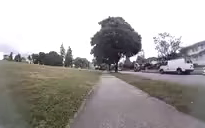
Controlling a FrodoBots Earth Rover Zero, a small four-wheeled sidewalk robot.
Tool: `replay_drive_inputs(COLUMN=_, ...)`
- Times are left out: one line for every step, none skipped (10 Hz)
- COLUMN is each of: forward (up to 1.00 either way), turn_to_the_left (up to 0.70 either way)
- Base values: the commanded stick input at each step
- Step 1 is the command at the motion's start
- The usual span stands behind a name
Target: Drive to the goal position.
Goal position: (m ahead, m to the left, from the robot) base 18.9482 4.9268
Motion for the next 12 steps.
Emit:
replay_drive_inputs(forward=0.70, turn_to_the_left=0.00)
replay_drive_inputs(forward=0.70, turn_to_the_left=0.00)
replay_drive_inputs(forward=0.70, turn_to_the_left=0.00)
replay_drive_inputs(forward=0.70, turn_to_the_left=0.00)
replay_drive_inputs(forward=0.70, turn_to_the_left=0.00)
replay_drive_inputs(forward=0.70, turn_to_the_left=0.00)
replay_drive_inputs(forward=0.70, turn_to_the_left=0.00)
replay_drive_inputs(forward=0.70, turn_to_the_left=0.00)
replay_drive_inputs(forward=0.70, turn_to_the_left=0.00)
replay_drive_inputs(forward=0.70, turn_to_the_left=0.00)
replay_drive_inputs(forward=0.70, turn_to_the_left=0.00)
replay_drive_inputs(forward=0.70, turn_to_the_left=0.00)
